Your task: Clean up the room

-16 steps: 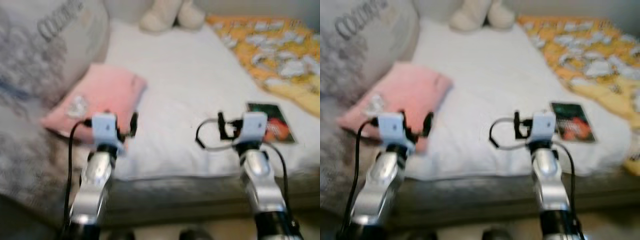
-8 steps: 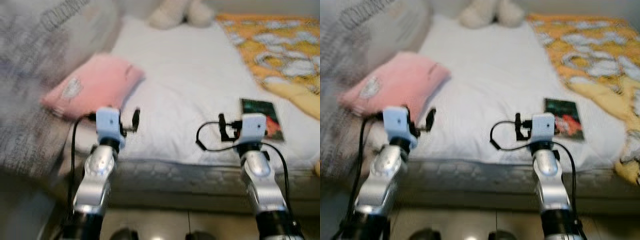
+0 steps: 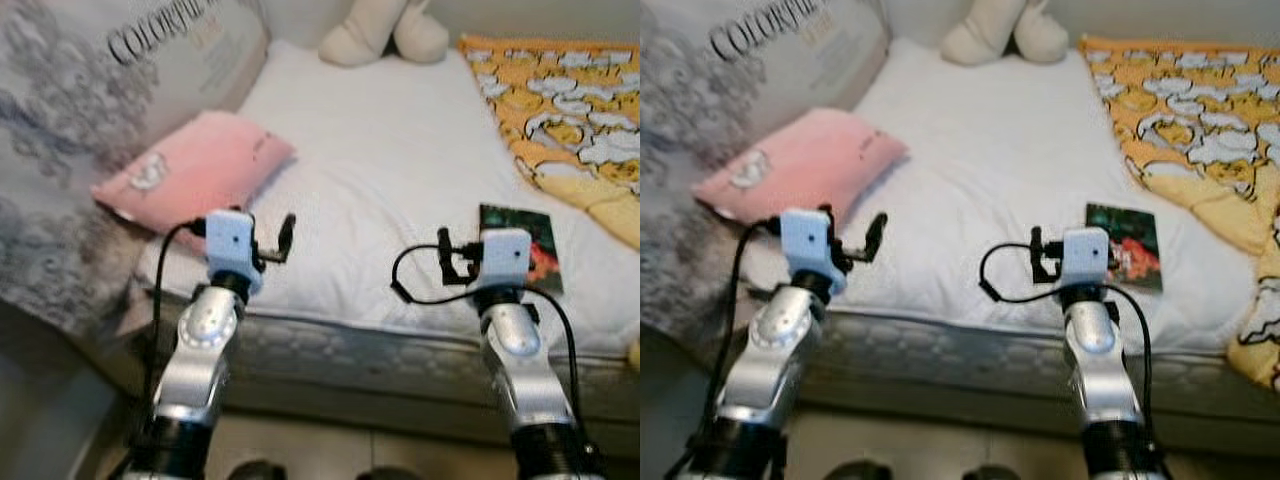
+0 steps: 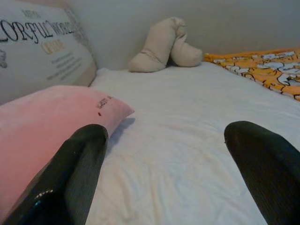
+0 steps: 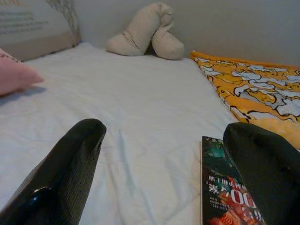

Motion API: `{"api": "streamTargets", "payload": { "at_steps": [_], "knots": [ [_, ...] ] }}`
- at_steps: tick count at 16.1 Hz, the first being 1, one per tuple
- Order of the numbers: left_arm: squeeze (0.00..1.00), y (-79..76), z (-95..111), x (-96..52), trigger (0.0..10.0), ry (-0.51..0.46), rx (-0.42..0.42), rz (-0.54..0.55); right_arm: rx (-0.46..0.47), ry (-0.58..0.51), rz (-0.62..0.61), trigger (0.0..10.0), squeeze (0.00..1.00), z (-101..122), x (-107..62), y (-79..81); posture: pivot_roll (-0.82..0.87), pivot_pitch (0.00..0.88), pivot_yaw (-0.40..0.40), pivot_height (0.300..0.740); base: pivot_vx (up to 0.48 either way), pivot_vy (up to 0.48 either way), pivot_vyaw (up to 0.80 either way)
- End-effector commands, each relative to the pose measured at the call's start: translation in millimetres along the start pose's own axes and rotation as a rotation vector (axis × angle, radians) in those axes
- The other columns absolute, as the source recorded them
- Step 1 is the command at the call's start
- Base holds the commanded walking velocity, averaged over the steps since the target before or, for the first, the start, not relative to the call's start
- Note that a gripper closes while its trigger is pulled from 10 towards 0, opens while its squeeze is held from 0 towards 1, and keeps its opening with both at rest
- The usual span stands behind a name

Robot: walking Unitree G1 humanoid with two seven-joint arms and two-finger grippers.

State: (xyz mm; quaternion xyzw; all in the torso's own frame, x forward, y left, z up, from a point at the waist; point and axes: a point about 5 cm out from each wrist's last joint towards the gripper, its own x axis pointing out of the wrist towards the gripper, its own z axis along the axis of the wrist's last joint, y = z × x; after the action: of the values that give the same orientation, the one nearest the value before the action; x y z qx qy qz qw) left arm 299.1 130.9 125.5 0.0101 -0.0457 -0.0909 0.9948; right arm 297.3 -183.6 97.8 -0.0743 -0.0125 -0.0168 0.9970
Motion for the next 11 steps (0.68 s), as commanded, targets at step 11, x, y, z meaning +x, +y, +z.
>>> {"api": "streamTargets", "payload": {
  "at_steps": [11],
  "knots": [
    [0.00, -7.4, 2.2, 6.0, 10.0, -0.029, -0.017, -0.089, -0.029, -0.025, 0.004, 10.0, 0.00, 6.5, 1.3, 2.4, -0.14, 0.000, 0.041, 0.703, 0.307, -0.365, 0.00]
  ]
}}
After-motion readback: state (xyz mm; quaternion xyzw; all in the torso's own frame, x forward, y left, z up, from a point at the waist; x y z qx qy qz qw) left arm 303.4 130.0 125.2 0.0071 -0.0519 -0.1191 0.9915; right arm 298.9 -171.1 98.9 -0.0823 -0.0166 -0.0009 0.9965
